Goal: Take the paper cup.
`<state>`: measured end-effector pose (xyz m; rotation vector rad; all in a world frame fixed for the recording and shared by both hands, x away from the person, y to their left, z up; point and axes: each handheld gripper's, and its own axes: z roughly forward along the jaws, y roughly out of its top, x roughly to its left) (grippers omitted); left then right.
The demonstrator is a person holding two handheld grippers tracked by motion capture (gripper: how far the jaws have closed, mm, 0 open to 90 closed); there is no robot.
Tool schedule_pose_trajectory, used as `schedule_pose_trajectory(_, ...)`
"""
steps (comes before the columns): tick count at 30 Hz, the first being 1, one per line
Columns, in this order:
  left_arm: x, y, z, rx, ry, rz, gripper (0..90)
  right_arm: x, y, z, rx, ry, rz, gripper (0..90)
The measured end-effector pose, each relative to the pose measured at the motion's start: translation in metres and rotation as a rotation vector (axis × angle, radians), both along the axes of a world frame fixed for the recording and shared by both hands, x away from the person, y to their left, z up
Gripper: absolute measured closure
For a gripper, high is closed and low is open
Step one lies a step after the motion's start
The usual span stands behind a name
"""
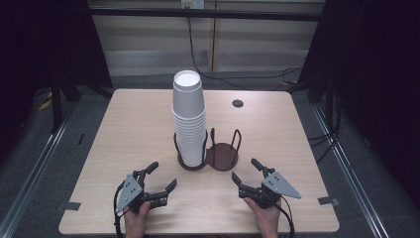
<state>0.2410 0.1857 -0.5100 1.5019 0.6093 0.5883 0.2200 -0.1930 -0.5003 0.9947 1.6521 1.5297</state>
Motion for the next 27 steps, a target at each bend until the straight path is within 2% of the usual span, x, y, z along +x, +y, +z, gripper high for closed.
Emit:
schedule_pose_trajectory(4,0.001,0.0,0.0,-0.009,0.006,-0.005,16.0,0.001,0.0,0.005,-0.004,0.015,0.018,19.5)
schedule_pose_trajectory(9,0.003,0.002,0.0,0.002,-0.003,-0.01,16.1,0.001,0.001,0.012,0.006,0.031,0.046,19.8)
schedule_pose_trajectory(10,0.004,0.002,0.0,-0.007,0.009,-0.026,16.1,0.002,0.001,0.015,0.004,0.035,0.046,19.8)
schedule_pose_trajectory(13,0.005,0.002,0.0,-0.013,0.024,-0.037,16.1,0.002,0.0,0.019,0.031,0.01,0.06,21.3)
schedule_pose_trajectory(15,0.006,0.002,0.0,-0.01,0.021,-0.031,16.1,0.002,0.0,0.02,0.024,0.009,0.053,19.8)
schedule_pose_trajectory(16,0.007,0.003,0.001,0.023,0.0,-0.047,16.1,0.003,-0.001,0.024,0.017,0.015,0.055,19.7)
schedule_pose_trajectory(17,0.007,0.003,0.001,0.007,0.003,-0.041,16.1,0.003,-0.001,0.026,0.022,0.018,0.059,19.7)
schedule_pose_trajectory(21,0.008,0.003,0.001,0.017,0.002,-0.026,16.0,0.005,-0.002,0.032,0.02,0.017,0.081,18.1)
schedule_pose_trajectory(25,0.008,0.002,0.0,0.017,-0.002,-0.031,15.9,0.005,-0.002,0.039,0.033,0.021,0.103,18.1)
schedule_pose_trajectory(27,0.006,0.003,0.0,-0.005,0.005,-0.038,15.6,0.006,-0.002,0.042,0.042,0.027,0.124,19.2)
